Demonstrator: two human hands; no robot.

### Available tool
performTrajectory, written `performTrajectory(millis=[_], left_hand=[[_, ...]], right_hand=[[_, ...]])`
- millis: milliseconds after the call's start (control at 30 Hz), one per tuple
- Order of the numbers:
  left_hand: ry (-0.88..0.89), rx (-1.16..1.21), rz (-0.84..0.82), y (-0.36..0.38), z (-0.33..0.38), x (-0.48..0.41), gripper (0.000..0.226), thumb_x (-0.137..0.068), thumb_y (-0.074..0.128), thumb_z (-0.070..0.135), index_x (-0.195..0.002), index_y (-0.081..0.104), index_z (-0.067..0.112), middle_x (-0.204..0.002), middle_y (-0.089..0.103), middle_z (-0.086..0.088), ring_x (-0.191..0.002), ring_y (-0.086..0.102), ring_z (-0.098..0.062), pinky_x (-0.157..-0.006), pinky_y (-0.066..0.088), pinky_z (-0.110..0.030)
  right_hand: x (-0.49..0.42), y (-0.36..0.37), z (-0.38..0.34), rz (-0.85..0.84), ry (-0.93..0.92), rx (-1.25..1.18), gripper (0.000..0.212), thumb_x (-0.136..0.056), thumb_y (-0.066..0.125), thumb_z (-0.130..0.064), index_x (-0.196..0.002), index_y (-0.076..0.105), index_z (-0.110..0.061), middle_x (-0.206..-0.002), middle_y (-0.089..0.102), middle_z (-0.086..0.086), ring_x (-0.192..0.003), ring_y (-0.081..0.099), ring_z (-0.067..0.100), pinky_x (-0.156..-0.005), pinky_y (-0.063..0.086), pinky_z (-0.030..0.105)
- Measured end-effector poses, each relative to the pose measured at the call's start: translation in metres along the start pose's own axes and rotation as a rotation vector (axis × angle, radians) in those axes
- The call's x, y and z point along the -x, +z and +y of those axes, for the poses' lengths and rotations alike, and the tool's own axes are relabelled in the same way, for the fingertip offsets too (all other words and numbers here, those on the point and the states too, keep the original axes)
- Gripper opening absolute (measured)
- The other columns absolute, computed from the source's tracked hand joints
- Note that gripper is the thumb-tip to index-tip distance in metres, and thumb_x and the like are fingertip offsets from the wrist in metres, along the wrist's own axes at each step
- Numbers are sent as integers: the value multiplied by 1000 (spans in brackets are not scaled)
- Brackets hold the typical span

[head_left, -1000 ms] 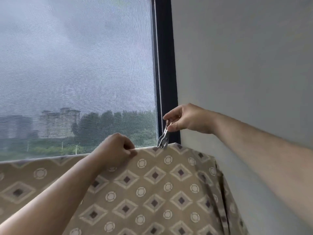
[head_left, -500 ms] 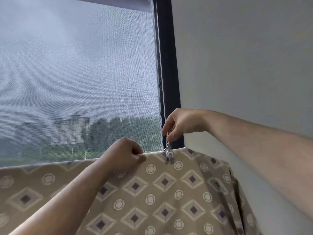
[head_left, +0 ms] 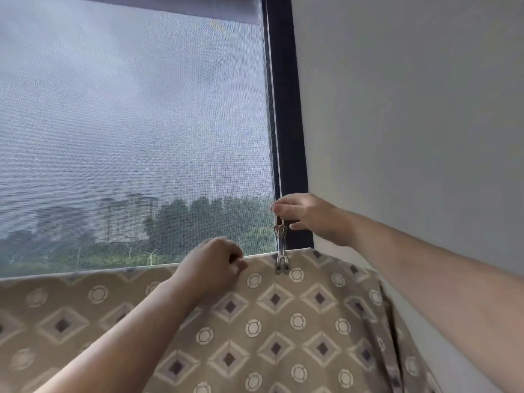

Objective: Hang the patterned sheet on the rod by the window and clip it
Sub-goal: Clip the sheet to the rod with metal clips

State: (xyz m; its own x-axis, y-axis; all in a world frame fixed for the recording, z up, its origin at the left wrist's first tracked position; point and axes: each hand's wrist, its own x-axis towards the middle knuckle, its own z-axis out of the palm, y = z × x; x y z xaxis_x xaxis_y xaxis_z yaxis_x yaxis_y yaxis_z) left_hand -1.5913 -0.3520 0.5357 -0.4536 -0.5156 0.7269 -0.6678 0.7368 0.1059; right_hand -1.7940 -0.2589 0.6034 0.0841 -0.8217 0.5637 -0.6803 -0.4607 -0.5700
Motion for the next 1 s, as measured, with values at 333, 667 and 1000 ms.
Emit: performTrajectory(millis=[333,667,1000], left_hand=[[15,-138,51,33,-14,-3,26,-101,41,38,-109,60,22,-108,55,6,-106,51,-13,-99,36,-30],[89,-153,-7,33,-29,2,35,-98,46,37,-130,54,23,-124,53,5,-119,48,-16,-106,34,-33],[-71,54,158,-33,-56,78,72,-85,34,64,-139,51,19,-143,49,2,-132,44,-15,-110,35,-37]], right_hand=[[13,29,44,134,-57,341,33,-86,66,-35,-118,63,-29,-125,54,-12,-111,53,6,-99,47,32],[14,42,54,221,-104,240,39,-86,67,-34,-124,61,-27,-130,52,-13,-120,50,5,-106,43,33],[35,89,32,427,-257,145,28,-90,64,-27,-117,65,-21,-125,51,-12,-114,46,0,-97,35,13]])
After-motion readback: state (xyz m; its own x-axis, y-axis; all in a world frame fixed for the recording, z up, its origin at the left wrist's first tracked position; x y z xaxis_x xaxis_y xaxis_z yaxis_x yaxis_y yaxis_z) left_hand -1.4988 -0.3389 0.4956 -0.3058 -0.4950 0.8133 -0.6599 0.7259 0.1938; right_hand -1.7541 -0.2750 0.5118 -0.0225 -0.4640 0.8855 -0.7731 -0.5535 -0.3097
